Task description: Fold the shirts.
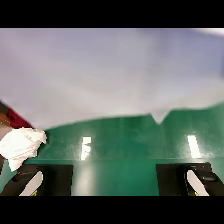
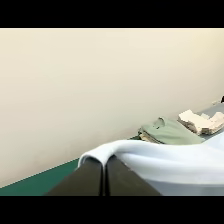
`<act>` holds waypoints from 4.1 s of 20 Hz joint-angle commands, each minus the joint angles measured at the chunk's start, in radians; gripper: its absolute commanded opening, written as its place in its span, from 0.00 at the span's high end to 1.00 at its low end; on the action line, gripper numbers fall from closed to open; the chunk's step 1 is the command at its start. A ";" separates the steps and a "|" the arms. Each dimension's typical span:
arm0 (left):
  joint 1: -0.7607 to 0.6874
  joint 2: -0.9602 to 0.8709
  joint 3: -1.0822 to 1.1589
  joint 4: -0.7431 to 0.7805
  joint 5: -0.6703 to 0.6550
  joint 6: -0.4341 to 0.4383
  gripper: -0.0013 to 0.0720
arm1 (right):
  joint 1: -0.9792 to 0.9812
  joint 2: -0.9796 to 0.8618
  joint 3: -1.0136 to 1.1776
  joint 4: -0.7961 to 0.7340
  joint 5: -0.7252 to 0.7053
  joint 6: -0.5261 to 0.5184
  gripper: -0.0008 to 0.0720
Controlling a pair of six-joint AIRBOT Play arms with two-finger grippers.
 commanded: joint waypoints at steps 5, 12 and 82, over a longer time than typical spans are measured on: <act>0.000 -0.006 -0.412 0.141 -0.139 -0.028 0.95 | 0.001 -0.155 -0.159 -0.056 0.264 0.032 0.97; 0.000 -0.282 -1.007 0.139 -0.013 0.102 0.95 | 0.001 -0.580 -0.399 -0.057 0.420 0.028 0.97; -0.104 -0.387 -1.453 0.136 0.043 0.217 0.95 | -0.173 -0.285 -1.559 0.074 0.233 0.049 0.48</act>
